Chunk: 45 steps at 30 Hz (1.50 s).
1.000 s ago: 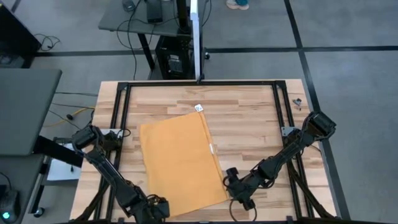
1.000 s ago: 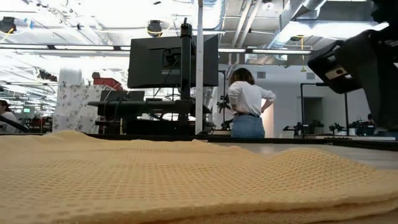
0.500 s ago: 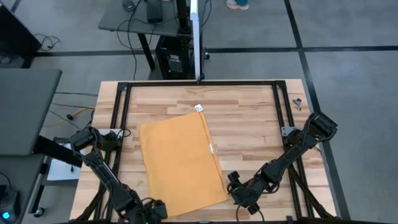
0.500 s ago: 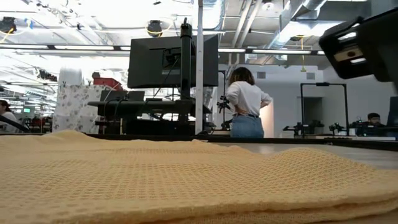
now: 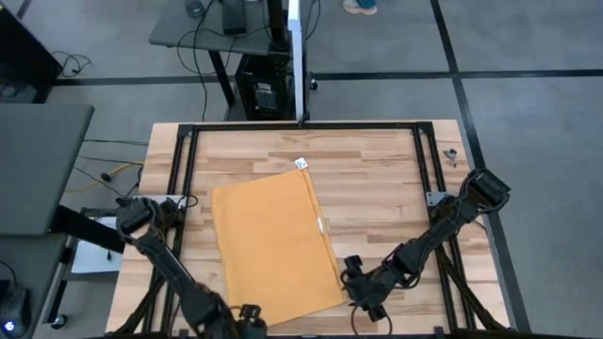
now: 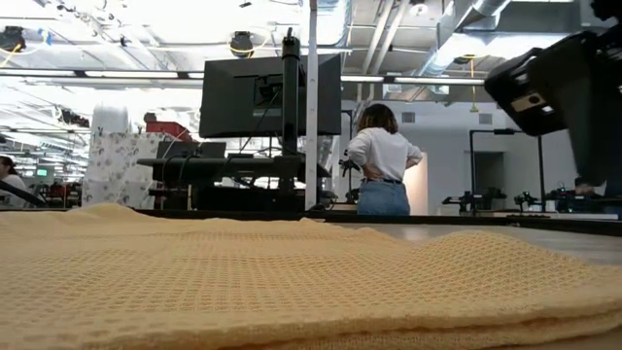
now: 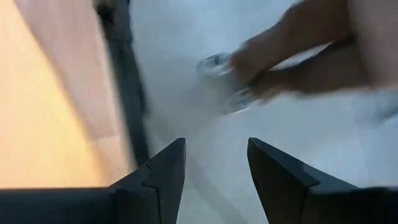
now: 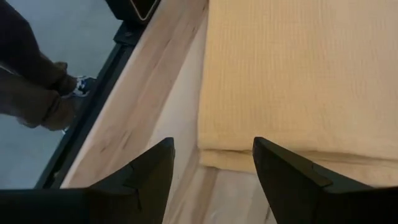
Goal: Roll towel
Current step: Roll the yellow towel
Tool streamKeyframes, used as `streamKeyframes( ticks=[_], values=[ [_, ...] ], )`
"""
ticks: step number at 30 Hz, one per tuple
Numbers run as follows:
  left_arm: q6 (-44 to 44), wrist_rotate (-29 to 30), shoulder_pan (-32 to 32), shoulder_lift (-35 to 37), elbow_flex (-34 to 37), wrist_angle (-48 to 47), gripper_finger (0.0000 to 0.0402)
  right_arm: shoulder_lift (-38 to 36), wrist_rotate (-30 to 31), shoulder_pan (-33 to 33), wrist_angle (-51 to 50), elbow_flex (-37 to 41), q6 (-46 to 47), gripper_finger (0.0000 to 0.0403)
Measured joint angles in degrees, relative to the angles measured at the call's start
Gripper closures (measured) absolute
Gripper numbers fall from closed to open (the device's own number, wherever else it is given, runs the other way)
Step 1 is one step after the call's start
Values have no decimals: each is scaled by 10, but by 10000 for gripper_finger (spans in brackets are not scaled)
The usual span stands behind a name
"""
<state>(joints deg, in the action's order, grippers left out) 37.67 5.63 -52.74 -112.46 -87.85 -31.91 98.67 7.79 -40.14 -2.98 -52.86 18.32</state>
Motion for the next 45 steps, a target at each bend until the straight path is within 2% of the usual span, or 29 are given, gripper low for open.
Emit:
streamKeyframes(
  ticks=[2, 4, 10, 14, 19, 28, 33, 37, 41, 45],
  values=[
    [-25, 63, -11, -36, -66, -130, 245, 0, 0, -1, 0, 0, 11, 191],
    [-11, 106, -21, -70, -110, -194, 245, 0, 2, -4, 1, 0, 17, 191],
    [135, 110, -42, -132, -131, -217, 245, 0, 16, -3, 3, 0, 18, 191],
    [237, 111, -46, -142, -131, -239, 245, 0, 17, -3, 3, 0, 18, 191],
    [289, 116, -46, -142, -131, -274, 245, 0, 18, -3, 3, 0, 13, 191],
    [296, 111, -57, -143, -95, -194, 245, 0, 18, -3, 6, 0, -27, 191],
    [338, 112, -56, -139, -67, -216, 245, 0, 42, -3, 27, 0, -65, 191],
    [337, 118, -56, -139, -59, -212, 245, 0, 58, -9, 55, 0, -108, 191],
    [339, 127, -56, -140, -59, -216, 245, 2, 76, -9, 61, 0, -112, 191],
    [346, 141, -55, -140, -58, -234, 245, 51, 81, -15, 112, -5, -113, 191]
  ],
)
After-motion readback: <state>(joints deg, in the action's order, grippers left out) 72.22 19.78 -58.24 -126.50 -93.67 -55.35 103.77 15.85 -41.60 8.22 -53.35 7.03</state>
